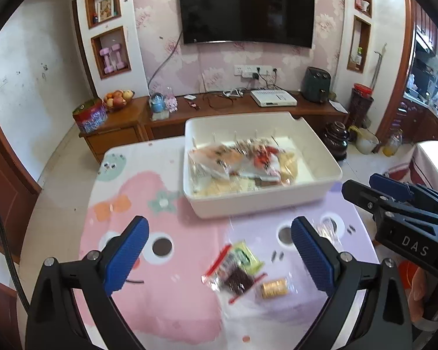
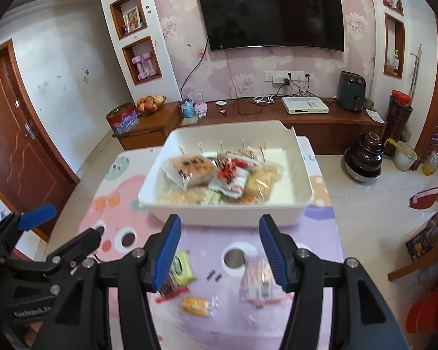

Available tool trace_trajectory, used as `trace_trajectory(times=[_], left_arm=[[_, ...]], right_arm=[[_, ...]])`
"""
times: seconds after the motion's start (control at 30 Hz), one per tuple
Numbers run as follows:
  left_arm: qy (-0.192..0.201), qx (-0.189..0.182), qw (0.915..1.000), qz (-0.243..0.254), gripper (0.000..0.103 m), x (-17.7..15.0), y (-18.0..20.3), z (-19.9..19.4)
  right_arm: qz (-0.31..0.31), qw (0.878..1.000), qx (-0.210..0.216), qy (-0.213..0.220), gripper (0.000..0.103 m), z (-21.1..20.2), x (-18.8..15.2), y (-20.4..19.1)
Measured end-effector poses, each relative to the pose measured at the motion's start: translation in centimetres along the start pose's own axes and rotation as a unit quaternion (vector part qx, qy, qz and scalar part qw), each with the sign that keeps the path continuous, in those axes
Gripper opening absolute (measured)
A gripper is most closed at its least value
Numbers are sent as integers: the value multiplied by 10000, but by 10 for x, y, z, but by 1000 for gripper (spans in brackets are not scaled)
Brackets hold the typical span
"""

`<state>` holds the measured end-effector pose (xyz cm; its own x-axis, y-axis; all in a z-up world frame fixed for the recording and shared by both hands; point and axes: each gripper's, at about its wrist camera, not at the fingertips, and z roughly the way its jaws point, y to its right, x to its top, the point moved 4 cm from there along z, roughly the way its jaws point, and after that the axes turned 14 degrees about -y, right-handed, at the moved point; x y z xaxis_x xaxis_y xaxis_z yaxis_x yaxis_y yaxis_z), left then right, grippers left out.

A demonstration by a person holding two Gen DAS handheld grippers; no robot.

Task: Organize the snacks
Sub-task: 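Withdraw both tools from the box back over the last snacks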

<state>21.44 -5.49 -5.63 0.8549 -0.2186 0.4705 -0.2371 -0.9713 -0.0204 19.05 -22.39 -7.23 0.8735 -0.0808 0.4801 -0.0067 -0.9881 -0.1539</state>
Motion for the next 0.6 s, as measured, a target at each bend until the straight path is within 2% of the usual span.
trace_trajectory(times=[0.23, 0.43, 0.6], left_arm=[[-74, -195, 9996, 184, 97, -32, 3, 10], [-278, -381, 9986, 248, 97, -58, 2, 40], [-715, -487, 9958, 297, 97, -75, -3, 80]], right_arm=[[94, 9989, -129, -435, 56, 18, -39, 15], [219, 9963, -180, -811, 56, 43, -69, 29], [249, 9919, -186, -1234, 56, 76, -86, 39]])
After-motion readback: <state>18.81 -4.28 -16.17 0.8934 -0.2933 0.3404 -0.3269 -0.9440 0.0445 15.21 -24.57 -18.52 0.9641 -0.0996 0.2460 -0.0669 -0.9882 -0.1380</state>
